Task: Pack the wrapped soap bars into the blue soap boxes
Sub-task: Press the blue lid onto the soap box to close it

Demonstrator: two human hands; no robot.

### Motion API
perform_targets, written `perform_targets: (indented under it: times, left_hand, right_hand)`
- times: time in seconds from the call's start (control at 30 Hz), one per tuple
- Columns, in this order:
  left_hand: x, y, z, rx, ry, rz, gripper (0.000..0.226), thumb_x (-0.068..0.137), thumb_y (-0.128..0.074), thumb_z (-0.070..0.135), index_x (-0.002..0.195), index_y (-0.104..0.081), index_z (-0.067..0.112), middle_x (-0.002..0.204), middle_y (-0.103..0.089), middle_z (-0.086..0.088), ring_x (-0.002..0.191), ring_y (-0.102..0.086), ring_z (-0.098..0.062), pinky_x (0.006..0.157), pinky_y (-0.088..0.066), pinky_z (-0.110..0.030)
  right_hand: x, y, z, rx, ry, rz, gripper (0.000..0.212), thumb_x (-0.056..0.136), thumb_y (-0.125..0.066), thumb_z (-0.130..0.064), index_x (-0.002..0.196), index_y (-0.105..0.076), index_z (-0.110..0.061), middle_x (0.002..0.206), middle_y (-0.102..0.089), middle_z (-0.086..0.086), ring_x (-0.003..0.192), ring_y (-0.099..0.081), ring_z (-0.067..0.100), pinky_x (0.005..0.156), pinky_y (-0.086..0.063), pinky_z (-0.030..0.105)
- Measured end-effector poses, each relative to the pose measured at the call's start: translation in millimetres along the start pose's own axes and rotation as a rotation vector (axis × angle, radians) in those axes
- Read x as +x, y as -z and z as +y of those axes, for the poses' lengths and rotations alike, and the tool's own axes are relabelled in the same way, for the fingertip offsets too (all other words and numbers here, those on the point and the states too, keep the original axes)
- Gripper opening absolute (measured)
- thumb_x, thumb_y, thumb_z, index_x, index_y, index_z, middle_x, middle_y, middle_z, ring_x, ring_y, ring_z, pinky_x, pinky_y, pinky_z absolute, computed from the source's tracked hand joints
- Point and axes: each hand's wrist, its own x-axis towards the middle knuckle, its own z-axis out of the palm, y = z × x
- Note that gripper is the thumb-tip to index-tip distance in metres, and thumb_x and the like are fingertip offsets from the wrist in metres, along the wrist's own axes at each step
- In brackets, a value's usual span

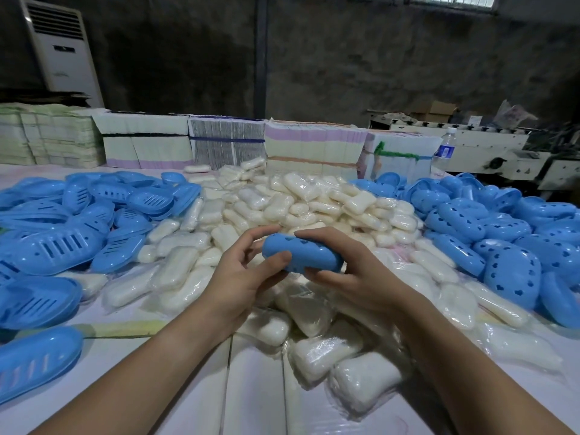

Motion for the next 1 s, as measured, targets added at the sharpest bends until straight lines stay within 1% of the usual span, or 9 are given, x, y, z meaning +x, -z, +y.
perform_targets:
  times: [0.1, 0.23, 0.37, 0.43, 0.57, 0.63, 0.73, 0.8, 1.0]
  left_hand:
    - [0, 2, 0, -0.059, 0.018, 0.02, 0.05, 0.061, -0.085, 0.016, 0.11, -0.074, 0.024, 0.121, -0.068, -0.016, 0.104, -0.072, -0.029, 0.084, -0.061, -0.034]
    - [0, -1, -1, -0.194, 0.042, 0.076, 0.06, 0.061, -0.085, 0.014, 0.119, -0.07, 0.019, 0.115, -0.072, -0.014, 0.1, -0.073, -0.024, 0.09, -0.059, -0.032]
    - [-3, -15, -2, -0.362, 0.06, 0.072, 0.064, 0.067, -0.079, 0.009, 0.128, -0.063, 0.009, 0.108, -0.074, -0.016, 0.095, -0.072, -0.017, 0.088, -0.058, -0.023]
    - [-5, -23, -4, -0.45, 0.081, 0.068, 0.065, 0.068, -0.077, 0.01, 0.13, -0.06, 0.002, 0.113, -0.073, -0.019, 0.098, -0.072, -0.019, 0.092, -0.056, -0.027]
    - [-7, -31, -5, -0.504, 0.124, 0.097, 0.06, 0.071, -0.073, 0.015, 0.128, -0.061, 0.001, 0.122, -0.069, -0.022, 0.101, -0.073, -0.024, 0.097, -0.053, -0.036]
    - [-7, -30, -5, -0.496, 0.13, 0.107, 0.057, 0.071, -0.074, 0.017, 0.125, -0.064, 0.002, 0.122, -0.069, -0.02, 0.101, -0.073, -0.023, 0.098, -0.052, -0.037]
    - [-7, -29, -5, -0.471, 0.12, 0.094, 0.051, 0.073, -0.072, 0.017, 0.123, -0.066, 0.005, 0.122, -0.07, -0.017, 0.103, -0.072, -0.022, 0.102, -0.051, -0.036]
    - [-7, -28, -5, -0.449, 0.122, 0.075, 0.055, 0.073, -0.072, 0.015, 0.126, -0.064, 0.004, 0.122, -0.07, -0.017, 0.105, -0.07, -0.022, 0.105, -0.048, -0.037]
    - [-10, -24, -2, -0.421, 0.141, 0.019, 0.053, 0.075, -0.071, 0.01, 0.127, -0.061, 0.001, 0.115, -0.07, -0.018, 0.103, -0.071, -0.024, 0.098, -0.053, -0.036]
  right_hand:
    - [-1, -3, -1, 0.089, -0.077, -0.052, 0.05, 0.085, -0.068, -0.043, 0.133, -0.051, -0.046, 0.128, -0.053, -0.016, 0.111, -0.058, 0.009, 0.084, -0.049, 0.016]
    - [0, -8, -2, 0.15, -0.094, -0.007, 0.042, 0.092, -0.061, -0.043, 0.133, -0.051, -0.047, 0.132, -0.053, -0.015, 0.115, -0.057, 0.007, 0.088, -0.047, 0.015]
    - [5, -16, -4, 0.239, -0.08, 0.088, 0.043, 0.088, -0.061, -0.047, 0.13, -0.055, -0.043, 0.128, -0.057, -0.009, 0.109, -0.059, 0.014, 0.09, -0.051, 0.03]
    - [8, -21, -7, 0.298, -0.074, 0.135, 0.04, 0.087, -0.06, -0.049, 0.126, -0.057, -0.04, 0.12, -0.06, -0.011, 0.103, -0.06, 0.018, 0.089, -0.051, 0.032]
    - [14, -34, -10, 0.304, -0.097, 0.149, 0.032, 0.09, -0.052, -0.053, 0.121, -0.056, -0.044, 0.102, -0.06, -0.018, 0.087, -0.057, 0.003, 0.077, -0.048, 0.019]
    - [16, -38, -10, 0.311, -0.112, 0.191, 0.031, 0.088, -0.052, -0.056, 0.117, -0.057, -0.046, 0.1, -0.061, -0.018, 0.085, -0.058, 0.0, 0.075, -0.048, 0.015]
    - [18, -38, -10, 0.329, -0.146, 0.219, 0.032, 0.086, -0.052, -0.06, 0.115, -0.058, -0.049, 0.105, -0.062, -0.02, 0.09, -0.06, 0.0, 0.078, -0.048, 0.017]
    - [17, -35, -9, 0.31, -0.159, 0.195, 0.031, 0.085, -0.053, -0.061, 0.114, -0.059, -0.051, 0.108, -0.063, -0.02, 0.095, -0.062, 0.003, 0.081, -0.05, 0.022]
    - [12, -28, -10, 0.349, -0.156, 0.137, 0.033, 0.089, -0.056, -0.054, 0.12, -0.062, -0.044, 0.116, -0.065, -0.014, 0.107, -0.063, 0.009, 0.089, -0.049, 0.026]
